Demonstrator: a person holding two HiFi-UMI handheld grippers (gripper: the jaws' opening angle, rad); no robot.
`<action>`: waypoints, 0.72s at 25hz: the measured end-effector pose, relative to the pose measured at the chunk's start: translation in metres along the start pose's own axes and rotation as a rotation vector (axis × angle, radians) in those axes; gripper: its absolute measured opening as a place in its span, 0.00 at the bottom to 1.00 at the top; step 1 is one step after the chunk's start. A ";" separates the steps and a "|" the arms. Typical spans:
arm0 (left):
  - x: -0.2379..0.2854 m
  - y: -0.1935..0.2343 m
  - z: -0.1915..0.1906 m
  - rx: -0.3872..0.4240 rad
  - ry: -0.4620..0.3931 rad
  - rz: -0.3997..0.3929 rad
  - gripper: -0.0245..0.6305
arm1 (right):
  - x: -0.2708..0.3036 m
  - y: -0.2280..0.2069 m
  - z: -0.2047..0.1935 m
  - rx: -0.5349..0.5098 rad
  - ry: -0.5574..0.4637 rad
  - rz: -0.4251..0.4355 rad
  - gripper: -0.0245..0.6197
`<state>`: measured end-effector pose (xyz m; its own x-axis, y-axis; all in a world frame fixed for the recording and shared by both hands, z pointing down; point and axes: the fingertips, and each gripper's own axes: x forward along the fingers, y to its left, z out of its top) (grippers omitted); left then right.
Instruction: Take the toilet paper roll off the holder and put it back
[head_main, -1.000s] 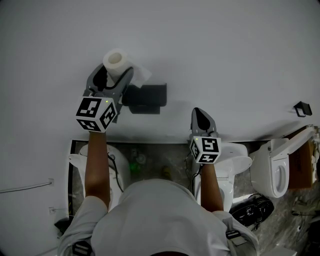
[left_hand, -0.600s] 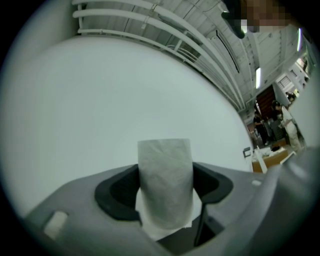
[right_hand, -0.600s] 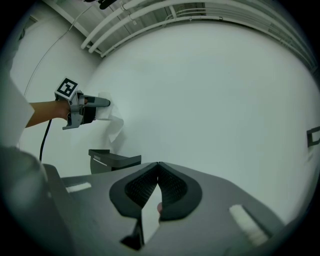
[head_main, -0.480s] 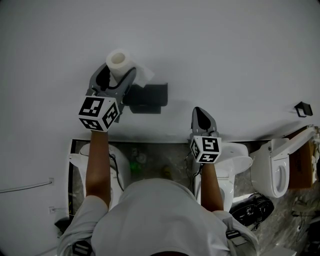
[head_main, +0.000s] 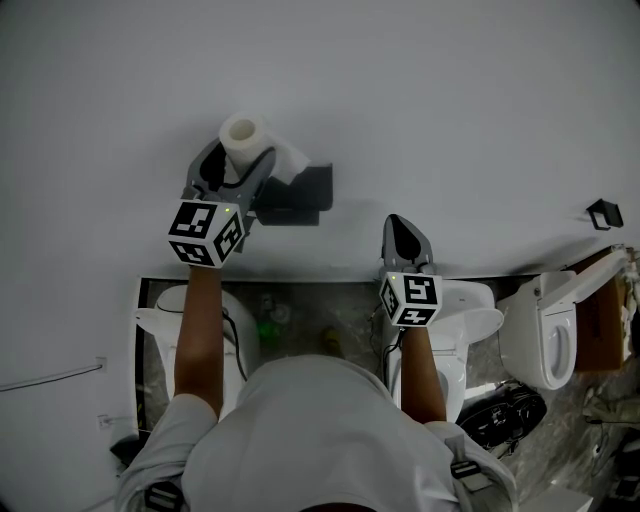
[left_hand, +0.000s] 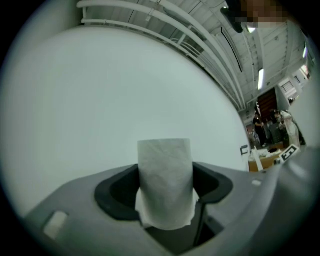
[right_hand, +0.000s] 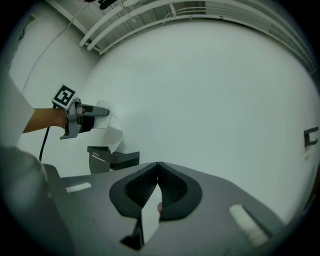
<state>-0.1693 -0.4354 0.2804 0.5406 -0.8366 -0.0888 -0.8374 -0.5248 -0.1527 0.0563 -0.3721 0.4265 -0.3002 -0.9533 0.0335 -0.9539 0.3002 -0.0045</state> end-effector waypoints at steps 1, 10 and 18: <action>0.000 0.000 -0.004 -0.004 0.006 0.000 0.52 | 0.000 0.000 0.000 0.000 0.001 -0.002 0.04; 0.004 -0.007 -0.031 -0.026 0.045 -0.013 0.52 | -0.003 -0.002 -0.005 0.005 0.010 -0.009 0.04; 0.007 -0.011 -0.058 -0.046 0.082 -0.016 0.52 | -0.009 -0.010 -0.008 0.010 0.018 -0.030 0.04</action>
<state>-0.1615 -0.4444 0.3381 0.5471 -0.8371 -0.0055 -0.8325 -0.5433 -0.1084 0.0686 -0.3667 0.4341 -0.2712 -0.9611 0.0523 -0.9625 0.2709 -0.0127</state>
